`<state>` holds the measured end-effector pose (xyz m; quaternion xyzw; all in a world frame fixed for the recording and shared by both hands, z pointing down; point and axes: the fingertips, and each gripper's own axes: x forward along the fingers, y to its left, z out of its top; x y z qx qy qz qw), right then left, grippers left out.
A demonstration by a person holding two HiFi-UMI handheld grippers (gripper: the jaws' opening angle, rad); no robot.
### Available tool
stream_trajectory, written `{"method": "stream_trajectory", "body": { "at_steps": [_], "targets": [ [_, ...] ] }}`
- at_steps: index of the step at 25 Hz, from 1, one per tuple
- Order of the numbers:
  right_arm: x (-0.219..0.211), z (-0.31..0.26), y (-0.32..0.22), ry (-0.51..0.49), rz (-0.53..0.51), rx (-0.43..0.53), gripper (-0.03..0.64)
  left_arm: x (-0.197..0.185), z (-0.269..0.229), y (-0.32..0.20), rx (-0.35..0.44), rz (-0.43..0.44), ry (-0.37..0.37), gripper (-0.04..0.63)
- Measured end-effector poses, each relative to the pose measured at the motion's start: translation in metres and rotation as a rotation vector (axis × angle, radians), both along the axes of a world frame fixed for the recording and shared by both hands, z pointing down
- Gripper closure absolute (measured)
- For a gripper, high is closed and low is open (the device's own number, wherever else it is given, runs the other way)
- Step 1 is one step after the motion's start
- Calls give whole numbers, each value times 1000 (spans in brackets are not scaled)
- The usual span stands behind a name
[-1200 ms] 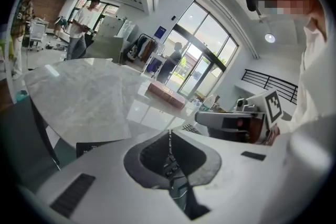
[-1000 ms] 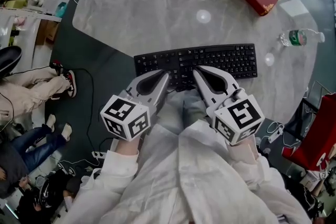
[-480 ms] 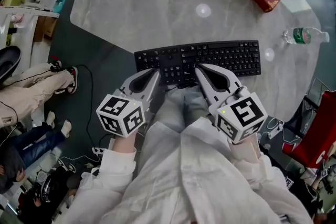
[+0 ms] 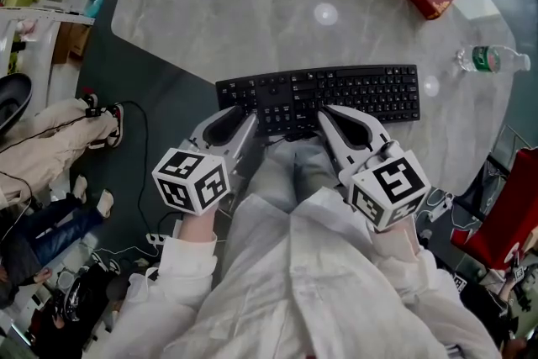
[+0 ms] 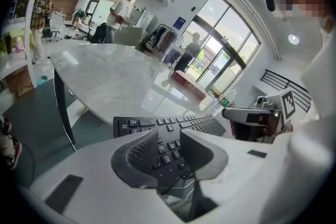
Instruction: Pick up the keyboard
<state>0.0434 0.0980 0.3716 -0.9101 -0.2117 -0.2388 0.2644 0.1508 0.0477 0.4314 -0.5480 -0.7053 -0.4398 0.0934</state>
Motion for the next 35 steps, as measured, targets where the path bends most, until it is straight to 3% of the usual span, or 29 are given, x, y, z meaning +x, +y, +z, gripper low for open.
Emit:
{"method": "stream_trajectory", "body": {
  "at_steps": [16,25,35],
  "targets": [
    [-3,4,2,-13,16,6,583,29,24,-16,83,-69,48,313],
    [-6,4,5,-20,30,10,583,36,41,-23,148,-57,46,310],
    [-14,10,10,-20,40,15,583,24,59,-20,178,-23,-8,305]
  ]
}}
